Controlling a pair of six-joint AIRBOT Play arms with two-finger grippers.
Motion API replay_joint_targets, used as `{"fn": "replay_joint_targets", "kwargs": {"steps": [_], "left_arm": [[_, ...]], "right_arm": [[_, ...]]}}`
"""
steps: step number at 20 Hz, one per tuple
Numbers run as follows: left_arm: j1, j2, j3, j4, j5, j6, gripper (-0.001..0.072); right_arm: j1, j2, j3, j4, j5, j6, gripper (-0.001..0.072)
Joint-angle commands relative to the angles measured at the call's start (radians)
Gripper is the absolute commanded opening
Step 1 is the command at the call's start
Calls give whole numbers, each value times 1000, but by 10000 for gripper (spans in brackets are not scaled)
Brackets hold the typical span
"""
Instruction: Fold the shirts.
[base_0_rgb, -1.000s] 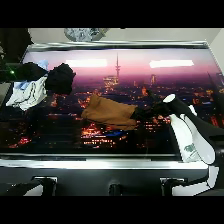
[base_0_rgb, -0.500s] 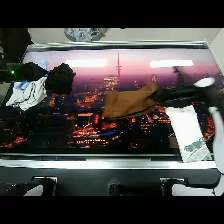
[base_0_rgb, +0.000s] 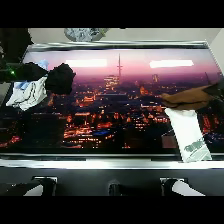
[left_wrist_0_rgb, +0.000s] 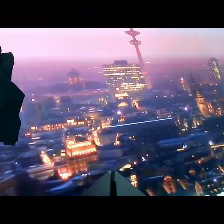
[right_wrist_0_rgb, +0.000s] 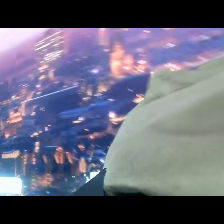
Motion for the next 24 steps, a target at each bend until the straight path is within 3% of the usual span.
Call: {"fn": "replay_joint_targets", "kwargs": {"steps": [1, 8, 10, 13, 15, 19, 20, 21, 22, 23, 24], "left_arm": [[-1, 0, 0, 0, 0, 9, 26], [-1, 0, 0, 0, 3, 38, 26], [-1, 0, 0, 0, 3, 38, 26], [-1, 0, 0, 0, 3, 38, 26], [-1, 0, 0, 0, 3, 38, 26], [-2, 0, 0, 0, 3, 37, 26], [-2, 0, 0, 0, 3, 37, 26], [-2, 0, 0, 0, 4, 37, 26], [-2, 0, 0, -1, 7, 36, 26], [-3, 0, 2, -1, 7, 33, 26], [-3, 0, 5, -1, 8, 33, 26]], "right_arm": [[-100, 29, 7, 0, 115, 19, 32], [-114, 86, 7, -19, 206, 37, 32], [-114, 93, 5, -140, 278, 74, 33], [-114, 93, -55, -449, 312, 79, 33], [-114, 98, -162, -533, 258, 94, 33], [-114, 110, -457, -541, 98, 145, 34], [-114, 110, -513, -555, 80, 150, 73], [-114, 110, -547, -569, 71, 148, 268], [-114, 110, -558, -594, 68, 136, 545], [-114, 111, -546, -630, 69, 119, 641], [-114, 113, -513, -669, 56, 118, 641]]}}
